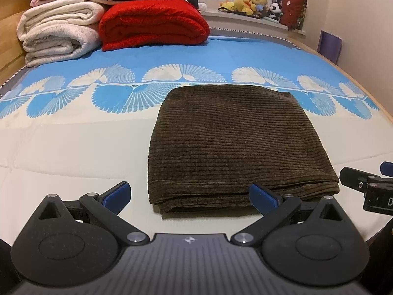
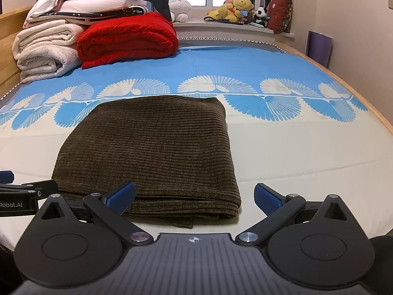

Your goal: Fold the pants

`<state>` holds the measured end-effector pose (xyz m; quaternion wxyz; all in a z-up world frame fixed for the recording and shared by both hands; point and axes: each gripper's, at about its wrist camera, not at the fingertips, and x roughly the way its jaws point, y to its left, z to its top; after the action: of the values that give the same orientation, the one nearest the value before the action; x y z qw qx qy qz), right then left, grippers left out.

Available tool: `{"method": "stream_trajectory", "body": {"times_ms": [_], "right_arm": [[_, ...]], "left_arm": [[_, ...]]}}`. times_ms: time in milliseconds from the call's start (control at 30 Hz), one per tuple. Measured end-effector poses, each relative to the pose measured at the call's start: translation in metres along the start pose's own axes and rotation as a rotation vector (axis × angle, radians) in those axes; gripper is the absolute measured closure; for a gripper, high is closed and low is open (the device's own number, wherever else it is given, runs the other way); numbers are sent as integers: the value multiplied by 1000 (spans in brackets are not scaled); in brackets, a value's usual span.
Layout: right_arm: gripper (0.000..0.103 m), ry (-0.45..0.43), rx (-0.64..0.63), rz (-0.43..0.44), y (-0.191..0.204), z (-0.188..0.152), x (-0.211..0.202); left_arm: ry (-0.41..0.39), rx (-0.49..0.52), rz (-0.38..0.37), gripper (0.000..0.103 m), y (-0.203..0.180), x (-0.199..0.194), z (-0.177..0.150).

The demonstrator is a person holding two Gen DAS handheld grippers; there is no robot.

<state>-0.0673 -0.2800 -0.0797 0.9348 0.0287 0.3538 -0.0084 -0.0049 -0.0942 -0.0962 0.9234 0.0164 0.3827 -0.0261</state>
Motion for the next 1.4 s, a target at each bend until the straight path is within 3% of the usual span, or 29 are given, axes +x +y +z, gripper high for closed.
{"method": "stream_trajectory", "body": {"times_ms": [1400], "right_arm": [[1, -12, -23, -3, 5, 0, 0]], "left_arm": [[-23, 10, -11, 0, 0, -3, 1]]}}
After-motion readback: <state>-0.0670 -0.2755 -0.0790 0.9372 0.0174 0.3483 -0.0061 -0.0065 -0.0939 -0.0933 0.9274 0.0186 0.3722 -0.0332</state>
